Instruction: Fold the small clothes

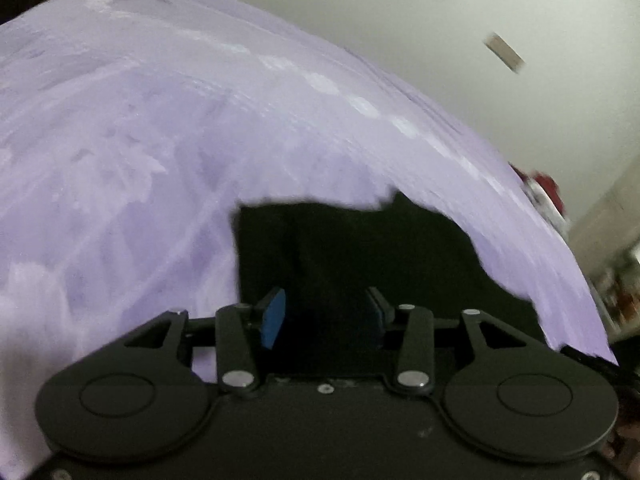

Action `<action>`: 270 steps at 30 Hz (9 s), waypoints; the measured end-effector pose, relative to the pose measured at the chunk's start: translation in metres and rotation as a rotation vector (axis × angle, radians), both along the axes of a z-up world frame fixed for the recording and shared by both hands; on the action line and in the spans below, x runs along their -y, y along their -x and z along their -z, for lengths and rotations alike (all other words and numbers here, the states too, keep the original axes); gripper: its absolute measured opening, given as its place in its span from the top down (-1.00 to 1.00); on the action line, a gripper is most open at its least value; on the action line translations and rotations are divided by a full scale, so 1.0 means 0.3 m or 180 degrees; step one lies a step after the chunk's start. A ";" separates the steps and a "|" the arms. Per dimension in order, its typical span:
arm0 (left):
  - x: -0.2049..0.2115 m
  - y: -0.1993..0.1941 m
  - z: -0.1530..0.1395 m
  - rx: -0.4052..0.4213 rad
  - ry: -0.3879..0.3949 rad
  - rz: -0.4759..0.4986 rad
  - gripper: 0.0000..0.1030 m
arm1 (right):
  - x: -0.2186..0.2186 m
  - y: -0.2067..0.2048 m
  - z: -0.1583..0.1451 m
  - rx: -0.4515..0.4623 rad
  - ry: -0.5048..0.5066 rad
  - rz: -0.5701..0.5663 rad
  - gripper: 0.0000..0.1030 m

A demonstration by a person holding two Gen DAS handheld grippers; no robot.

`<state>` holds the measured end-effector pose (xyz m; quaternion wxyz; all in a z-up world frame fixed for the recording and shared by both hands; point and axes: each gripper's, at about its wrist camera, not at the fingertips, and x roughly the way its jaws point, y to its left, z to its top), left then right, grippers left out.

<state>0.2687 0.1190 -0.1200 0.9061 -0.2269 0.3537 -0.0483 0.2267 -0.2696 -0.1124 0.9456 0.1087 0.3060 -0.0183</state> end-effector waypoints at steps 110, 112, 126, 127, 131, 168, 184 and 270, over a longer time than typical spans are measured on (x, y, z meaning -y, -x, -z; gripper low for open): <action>0.049 0.215 0.227 0.0171 0.0642 -0.0652 0.83 | -0.412 0.221 0.122 -0.0212 0.0029 -0.0595 0.77; 0.047 0.210 0.232 0.0164 0.0664 -0.0650 0.83 | -0.363 0.241 0.077 -0.0047 0.0203 -0.0405 0.76; 0.034 0.209 0.246 0.0113 0.0724 -0.0593 0.74 | -0.110 0.250 0.129 -0.0239 0.0229 0.0387 0.75; 0.035 0.208 0.247 0.0106 0.0717 -0.0592 0.74 | -0.111 0.253 0.133 -0.0230 0.0238 0.0396 0.75; 0.036 0.206 0.251 0.0098 0.0693 -0.0584 0.74 | -0.113 0.243 0.139 -0.0216 0.0243 0.0383 0.75; 0.852 0.088 0.059 0.0176 0.1005 0.1521 0.26 | 0.096 0.350 0.058 0.0033 -0.0308 0.0731 0.65; 0.526 0.140 0.198 -0.0242 0.0905 0.0609 0.29 | 0.052 0.304 0.107 -0.0037 -0.0806 0.0310 0.59; 0.592 0.165 0.189 -0.0406 0.0636 0.0927 0.79 | -0.038 0.248 0.061 -0.0012 -0.0107 -0.0073 0.86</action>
